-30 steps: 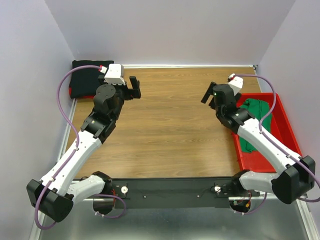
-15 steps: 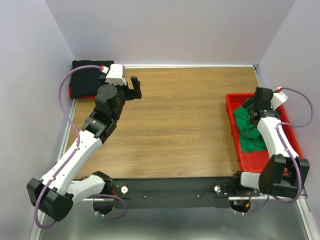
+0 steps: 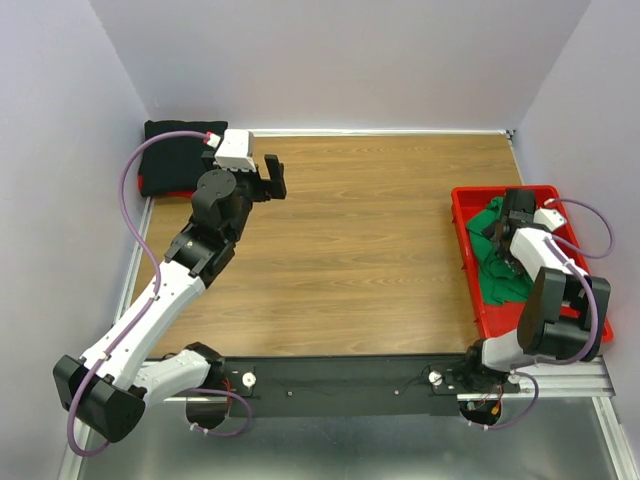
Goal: Fold and stack the t-shirts
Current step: Grab the tshirt from the pile
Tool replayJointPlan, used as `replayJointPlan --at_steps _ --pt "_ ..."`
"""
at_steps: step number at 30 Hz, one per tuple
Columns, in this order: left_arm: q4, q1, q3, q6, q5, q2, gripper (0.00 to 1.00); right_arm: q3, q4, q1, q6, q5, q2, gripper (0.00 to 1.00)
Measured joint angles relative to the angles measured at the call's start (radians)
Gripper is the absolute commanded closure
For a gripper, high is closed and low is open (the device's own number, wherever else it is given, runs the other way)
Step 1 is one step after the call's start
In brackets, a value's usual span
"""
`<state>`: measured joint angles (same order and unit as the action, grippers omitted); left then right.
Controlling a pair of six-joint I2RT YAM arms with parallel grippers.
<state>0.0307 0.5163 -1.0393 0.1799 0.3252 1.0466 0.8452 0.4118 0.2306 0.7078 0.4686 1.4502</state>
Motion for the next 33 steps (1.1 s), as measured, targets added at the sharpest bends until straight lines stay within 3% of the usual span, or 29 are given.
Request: replayJointPlan --at_steps 5,8,9,11,21,26,33 --pt "0.0 0.016 0.0 0.0 0.0 0.0 0.02 0.0 -0.024 0.001 0.015 0.016 0.077 0.07" --pt "0.0 0.019 0.0 0.0 0.0 0.0 0.02 0.0 -0.037 0.001 0.023 0.016 0.116 0.46" --pt "0.0 0.019 0.0 0.0 0.0 0.0 0.02 0.0 -0.04 0.001 0.024 0.015 0.123 0.76" --pt "0.0 0.019 0.0 0.0 0.0 0.0 0.02 -0.001 -0.044 0.002 0.023 0.014 0.122 0.97" --pt "0.0 0.021 0.0 -0.001 -0.003 0.005 0.02 0.061 -0.027 0.005 -0.046 -0.062 -0.074 1.0" --pt "0.0 0.021 0.0 -0.001 -0.006 0.015 0.02 0.277 0.011 0.005 -0.097 -0.156 -0.165 1.0" --pt "0.0 0.021 0.0 -0.003 -0.007 0.022 0.02 0.629 0.077 0.005 -0.153 -0.316 -0.145 1.0"
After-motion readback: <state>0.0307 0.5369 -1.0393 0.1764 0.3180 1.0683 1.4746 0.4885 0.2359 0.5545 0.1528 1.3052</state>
